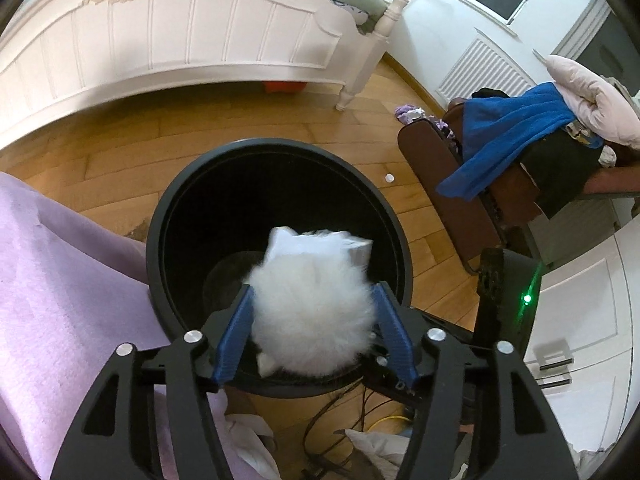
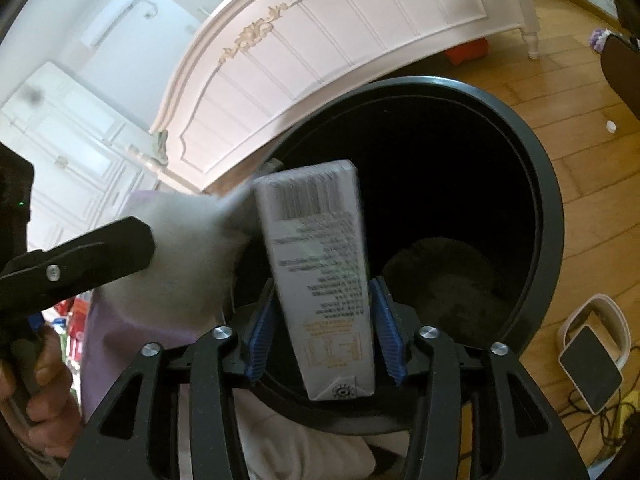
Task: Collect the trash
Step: 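Open both tools to drop the pom-pom and carton into the bin, then grasp the yellow snack bag with left tool while right tool grasps red milk box, then carry the yellow bag and red box over the black bin with both tools, then open both tools to drop the yellow bag and red box into the bin, then grasp the green probiotic drink sachet with left tool while right tool grasps red milk box, then carry the green sachet and red milk box over the black bin with both tools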
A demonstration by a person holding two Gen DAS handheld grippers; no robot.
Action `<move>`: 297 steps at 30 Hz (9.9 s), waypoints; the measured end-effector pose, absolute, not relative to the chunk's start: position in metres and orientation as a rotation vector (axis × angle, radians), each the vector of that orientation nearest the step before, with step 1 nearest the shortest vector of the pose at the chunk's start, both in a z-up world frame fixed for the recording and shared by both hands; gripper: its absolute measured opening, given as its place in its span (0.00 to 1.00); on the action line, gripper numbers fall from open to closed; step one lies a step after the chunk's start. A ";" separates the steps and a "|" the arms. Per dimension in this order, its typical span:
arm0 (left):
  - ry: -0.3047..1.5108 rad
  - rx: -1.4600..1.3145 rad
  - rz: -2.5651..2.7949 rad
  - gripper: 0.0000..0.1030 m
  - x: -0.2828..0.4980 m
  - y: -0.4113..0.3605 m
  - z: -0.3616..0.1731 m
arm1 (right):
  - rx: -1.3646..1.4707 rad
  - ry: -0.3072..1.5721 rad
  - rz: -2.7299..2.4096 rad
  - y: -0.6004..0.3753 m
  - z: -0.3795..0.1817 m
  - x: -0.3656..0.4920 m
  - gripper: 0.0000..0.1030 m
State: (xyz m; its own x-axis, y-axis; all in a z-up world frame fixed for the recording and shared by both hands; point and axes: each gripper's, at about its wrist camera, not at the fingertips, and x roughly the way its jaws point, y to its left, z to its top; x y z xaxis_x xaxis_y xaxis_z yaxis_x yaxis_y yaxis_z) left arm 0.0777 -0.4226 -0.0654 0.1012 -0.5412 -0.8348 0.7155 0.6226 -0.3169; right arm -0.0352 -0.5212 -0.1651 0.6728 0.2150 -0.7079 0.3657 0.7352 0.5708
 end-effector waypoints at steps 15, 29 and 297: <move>0.978 0.038 -0.891 0.79 0.060 -0.348 -0.021 | 0.631 0.803 -0.092 -0.480 -0.126 -0.032 0.67; 0.728 -0.029 -0.501 0.81 0.024 -0.160 0.024 | 0.408 0.741 0.144 -0.371 -0.047 0.011 0.74; 0.847 0.055 -0.929 0.24 0.107 -0.388 -0.031 | 0.786 0.663 -0.075 -0.544 -0.114 -0.005 0.50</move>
